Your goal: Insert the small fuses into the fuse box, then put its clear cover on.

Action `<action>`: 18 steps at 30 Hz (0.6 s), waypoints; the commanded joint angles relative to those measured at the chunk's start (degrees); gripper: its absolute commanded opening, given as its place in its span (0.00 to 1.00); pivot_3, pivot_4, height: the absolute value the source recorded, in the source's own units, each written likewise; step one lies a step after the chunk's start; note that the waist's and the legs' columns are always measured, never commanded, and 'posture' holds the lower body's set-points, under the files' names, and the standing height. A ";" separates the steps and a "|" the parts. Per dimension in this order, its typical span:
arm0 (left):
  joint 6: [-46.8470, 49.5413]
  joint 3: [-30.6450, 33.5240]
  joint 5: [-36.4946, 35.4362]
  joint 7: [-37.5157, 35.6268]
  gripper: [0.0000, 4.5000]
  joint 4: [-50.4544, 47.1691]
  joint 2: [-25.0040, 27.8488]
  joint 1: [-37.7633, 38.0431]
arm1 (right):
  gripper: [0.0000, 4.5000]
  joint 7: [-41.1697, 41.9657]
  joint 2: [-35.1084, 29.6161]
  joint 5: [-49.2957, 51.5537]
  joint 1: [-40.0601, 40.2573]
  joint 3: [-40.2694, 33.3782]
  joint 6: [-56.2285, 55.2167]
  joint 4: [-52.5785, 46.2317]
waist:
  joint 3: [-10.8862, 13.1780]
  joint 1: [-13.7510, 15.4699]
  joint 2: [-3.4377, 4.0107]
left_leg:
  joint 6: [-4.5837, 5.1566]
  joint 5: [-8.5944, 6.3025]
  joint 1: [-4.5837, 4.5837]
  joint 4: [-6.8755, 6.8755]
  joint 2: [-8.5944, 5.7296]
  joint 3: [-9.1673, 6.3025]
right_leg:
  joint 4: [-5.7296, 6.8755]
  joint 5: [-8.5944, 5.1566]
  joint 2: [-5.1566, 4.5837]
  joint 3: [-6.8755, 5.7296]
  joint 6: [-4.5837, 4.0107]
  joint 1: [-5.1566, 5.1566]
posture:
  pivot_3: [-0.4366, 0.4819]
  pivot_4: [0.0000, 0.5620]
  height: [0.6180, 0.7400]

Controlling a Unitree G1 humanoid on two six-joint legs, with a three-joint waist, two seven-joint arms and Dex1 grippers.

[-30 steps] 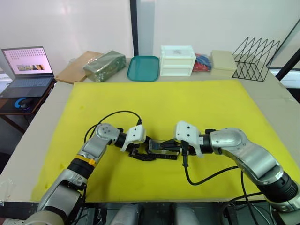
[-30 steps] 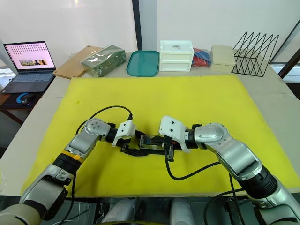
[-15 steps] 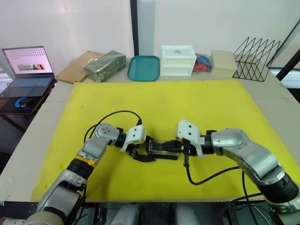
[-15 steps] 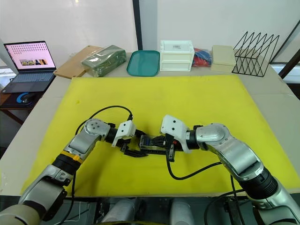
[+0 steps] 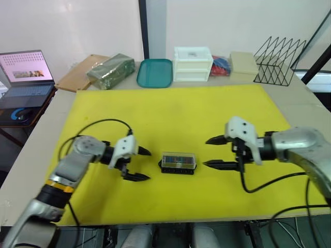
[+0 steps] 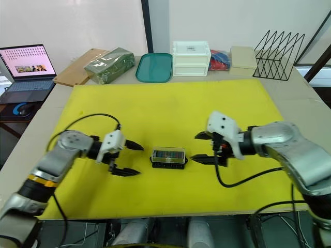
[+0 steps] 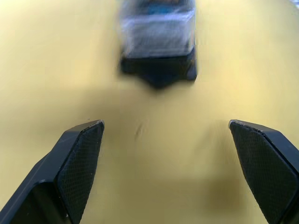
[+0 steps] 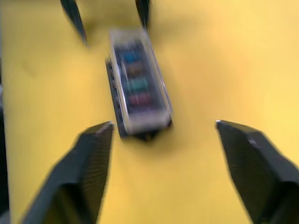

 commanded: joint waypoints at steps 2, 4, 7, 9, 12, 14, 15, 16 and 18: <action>5.68 7.16 -5.06 1.55 1.00 -6.74 4.14 1.00 | 0.99 4.75 -5.81 -1.43 4.73 -7.86 -4.17 0.99 | 0.26 0.10 0.08 | 0.00 0.00 -0.01 0.01 -0.01 0.00 | -0.01 0.00 -0.01 -0.01 0.00 0.01 | 0.48 0.27 1.00; 8.60 10.26 -6.84 2.49 1.00 -9.51 6.63 2.19 | 0.99 6.95 -8.37 -2.12 8.04 -11.73 -5.47 2.22 | 0.54 -0.08 0.06 | 0.00 0.00 -0.02 0.01 -0.01 0.01 | -0.02 0.00 -0.01 0.00 0.00 0.01 | 0.48 0.27 1.00; 12.96 14.67 -10.25 2.95 1.00 -13.35 10.29 5.42 | 0.99 9.51 -10.14 -2.74 13.03 -17.67 -6.74 2.75 | 0.67 -0.22 0.15 | 0.00 0.00 -0.02 0.00 0.01 0.02 | -0.01 0.00 0.01 0.00 0.00 -0.01 | 0.48 0.27 1.00; 15.74 17.23 -12.63 3.11 1.00 -14.96 11.95 7.21 | 0.99 10.81 -10.65 -3.39 15.73 -20.86 -7.18 2.69 | 0.76 -0.15 0.26 | 0.00 0.00 -0.01 -0.01 0.02 0.04 | -0.01 0.00 0.01 0.01 0.00 -0.02 | 0.48 0.27 1.00; 17.74 19.32 -14.34 3.81 1.00 -16.39 13.65 8.89 | 0.99 11.66 -10.85 -3.72 18.06 -23.85 -7.43 2.53 | 0.81 -0.13 0.28 | 0.00 0.00 -0.01 0.01 0.02 0.05 | 0.00 0.00 0.00 0.02 0.00 0.00 | 0.48 0.27 1.00; 18.41 19.99 -14.93 4.30 1.00 -17.02 14.33 9.63 | 0.99 11.79 -10.86 -3.86 18.74 -24.63 -7.54 2.38 | 0.82 -0.01 0.28 | 0.00 0.00 -0.01 0.02 0.02 0.05 | -0.01 0.00 -0.01 0.01 0.00 0.02 | 0.48 0.27 1.00; 18.64 20.20 -15.24 4.51 1.00 -17.23 14.57 9.91 | 0.99 11.75 -10.87 -3.93 18.88 -24.72 -7.59 2.29 | 0.83 0.01 0.28 | 0.00 0.00 -0.01 0.02 0.02 0.05 | -0.01 0.00 -0.01 0.01 0.00 0.02 | 0.48 0.27 1.00; 18.91 20.47 -15.52 4.58 1.00 -17.44 14.97 10.18 | 0.99 11.56 -10.93 -3.74 18.66 -24.64 -7.40 2.05 | 0.84 0.00 0.29 | 0.00 0.00 -0.01 0.02 0.02 0.05 | -0.02 0.00 -0.02 0.01 0.00 0.03 | 0.48 0.27 1.00; 19.59 20.84 -16.13 5.02 1.00 -17.65 15.44 10.38 | 0.99 11.06 -10.99 -3.32 17.92 -24.10 -7.09 1.69 | 0.85 -0.05 0.28 | 0.00 -0.01 -0.01 0.02 0.02 0.06 | -0.02 0.00 -0.02 0.02 0.00 0.03 | 0.48 0.27 1.00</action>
